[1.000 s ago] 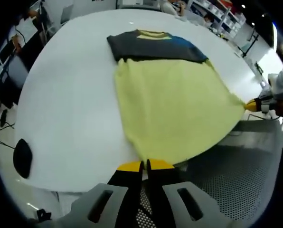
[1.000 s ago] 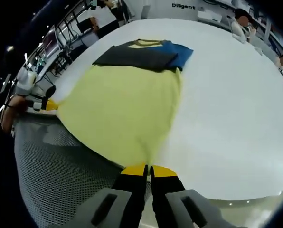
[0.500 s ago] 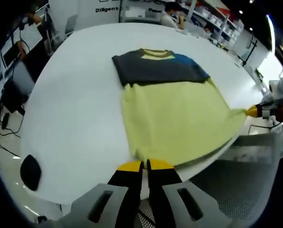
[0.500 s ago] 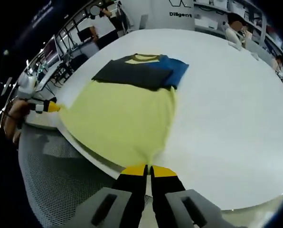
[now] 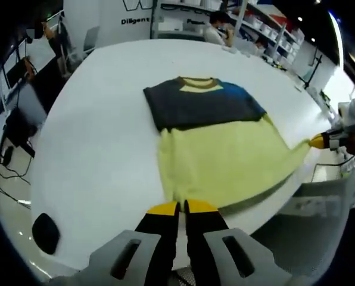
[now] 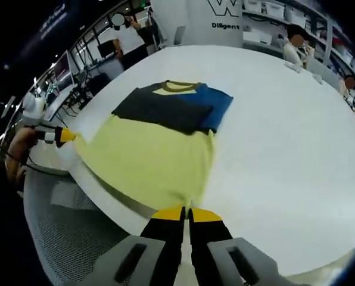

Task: Fold the garment on the visible template until the final outline fits inside the template.

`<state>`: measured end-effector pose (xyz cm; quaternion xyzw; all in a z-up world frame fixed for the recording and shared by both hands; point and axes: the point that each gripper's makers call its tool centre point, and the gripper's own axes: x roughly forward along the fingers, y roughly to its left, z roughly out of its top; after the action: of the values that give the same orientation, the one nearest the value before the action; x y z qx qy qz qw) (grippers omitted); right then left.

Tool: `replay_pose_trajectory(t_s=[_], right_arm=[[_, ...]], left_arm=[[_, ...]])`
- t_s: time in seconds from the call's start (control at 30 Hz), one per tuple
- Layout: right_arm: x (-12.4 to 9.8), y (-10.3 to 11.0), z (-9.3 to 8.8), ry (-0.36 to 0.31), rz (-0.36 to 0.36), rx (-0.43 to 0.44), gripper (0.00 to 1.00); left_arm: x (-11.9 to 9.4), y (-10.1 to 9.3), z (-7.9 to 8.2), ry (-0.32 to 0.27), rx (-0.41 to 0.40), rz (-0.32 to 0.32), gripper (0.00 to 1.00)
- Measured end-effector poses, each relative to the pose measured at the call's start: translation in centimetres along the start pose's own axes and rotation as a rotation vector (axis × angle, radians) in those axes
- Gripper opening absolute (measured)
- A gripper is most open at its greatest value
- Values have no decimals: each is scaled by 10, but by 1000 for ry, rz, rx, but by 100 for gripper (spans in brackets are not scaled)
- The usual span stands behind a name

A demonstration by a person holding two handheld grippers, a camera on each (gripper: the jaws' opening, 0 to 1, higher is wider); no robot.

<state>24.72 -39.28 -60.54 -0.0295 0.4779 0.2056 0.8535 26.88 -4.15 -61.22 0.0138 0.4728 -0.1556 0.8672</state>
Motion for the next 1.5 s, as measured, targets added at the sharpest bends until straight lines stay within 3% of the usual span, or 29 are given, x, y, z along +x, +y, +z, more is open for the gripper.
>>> replay_pose_trajectory(t_s=[0.6, 0.97, 1.23, 1.5], right_arm=[[9, -18, 44, -68, -35, 35, 0], [18, -30, 67, -86, -52, 57, 0], [24, -38, 89, -102, -71, 27, 0], [28, -44, 116, -156, -66, 35, 0]], left_arm=[[10, 9, 56, -80, 34, 26, 3], [23, 15, 75, -108, -25, 22, 3], [31, 19, 96, -142, -31, 30, 3], [37, 26, 117, -174, -39, 48, 3]])
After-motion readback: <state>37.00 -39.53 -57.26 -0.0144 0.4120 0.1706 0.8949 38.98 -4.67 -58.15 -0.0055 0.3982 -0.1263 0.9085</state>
